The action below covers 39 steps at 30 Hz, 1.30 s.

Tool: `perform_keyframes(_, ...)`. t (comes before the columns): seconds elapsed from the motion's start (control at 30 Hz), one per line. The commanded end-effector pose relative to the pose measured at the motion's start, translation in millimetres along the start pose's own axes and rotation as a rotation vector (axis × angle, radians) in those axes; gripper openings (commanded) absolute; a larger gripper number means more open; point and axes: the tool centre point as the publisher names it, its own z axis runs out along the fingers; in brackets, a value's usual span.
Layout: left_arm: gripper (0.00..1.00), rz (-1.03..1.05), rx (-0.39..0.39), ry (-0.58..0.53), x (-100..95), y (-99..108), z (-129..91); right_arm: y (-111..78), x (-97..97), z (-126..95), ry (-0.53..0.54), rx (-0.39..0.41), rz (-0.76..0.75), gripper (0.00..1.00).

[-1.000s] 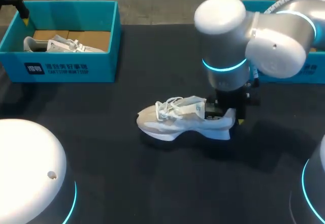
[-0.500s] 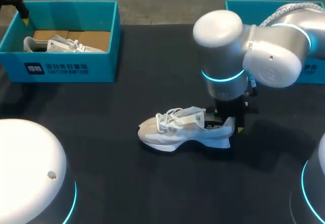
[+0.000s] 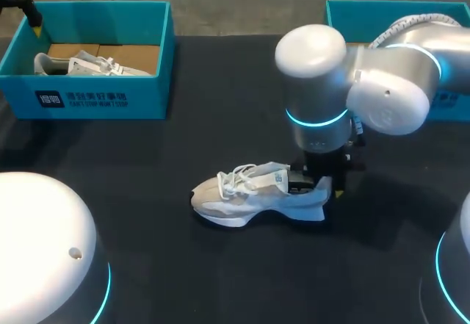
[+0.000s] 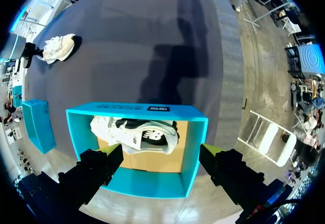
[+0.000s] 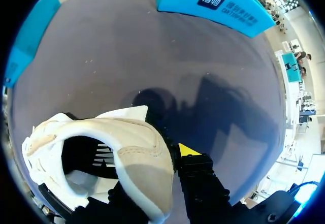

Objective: Take the shoe out of the shoebox, open the shoe tongue, remove and reinsert the insole, then place the shoe into the shoebox

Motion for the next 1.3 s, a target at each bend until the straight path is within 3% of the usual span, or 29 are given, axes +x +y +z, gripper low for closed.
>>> perform_keyframes(0.03,1.0,0.0,-0.002,0.002,0.0,-1,-1,-0.7,4.1,9,0.006,0.002,0.001,0.0)
perform_keyframes(0.4,1.0,0.0,-0.002,0.002,0.0,-1,-1,-5.7,7.0,13,0.018,-0.01,0.008,0.0)
perform_keyframes(0.47,1.0,0.0,-0.002,0.002,0.0,-1,-1,-5.6,6.1,13,0.02,-0.01,0.01,0.34)
perform_keyframes(0.53,1.0,0.0,-0.002,0.002,0.0,-1,-1,-5.4,5.0,12,0.021,-0.011,0.013,0.49)
perform_keyframes(0.6,1.0,0.0,-0.002,0.002,0.0,-1,-1,-5.3,4.6,9,0.022,-0.013,0.015,0.88)
perform_keyframes(0.63,1.0,0.0,-0.002,0.002,0.0,-1,-1,-5.1,4.7,8,0.022,-0.014,0.015,1.0)
perform_keyframes(1.17,1.0,0.0,-0.002,0.002,0.0,-1,-1,1.2,-0.6,-38,0.086,-0.055,0.007,1.0)
perform_keyframes(1.3,1.0,0.0,-0.002,0.002,0.0,-1,-1,4.6,-5.6,-55,0.193,-0.083,-0.02,1.0)
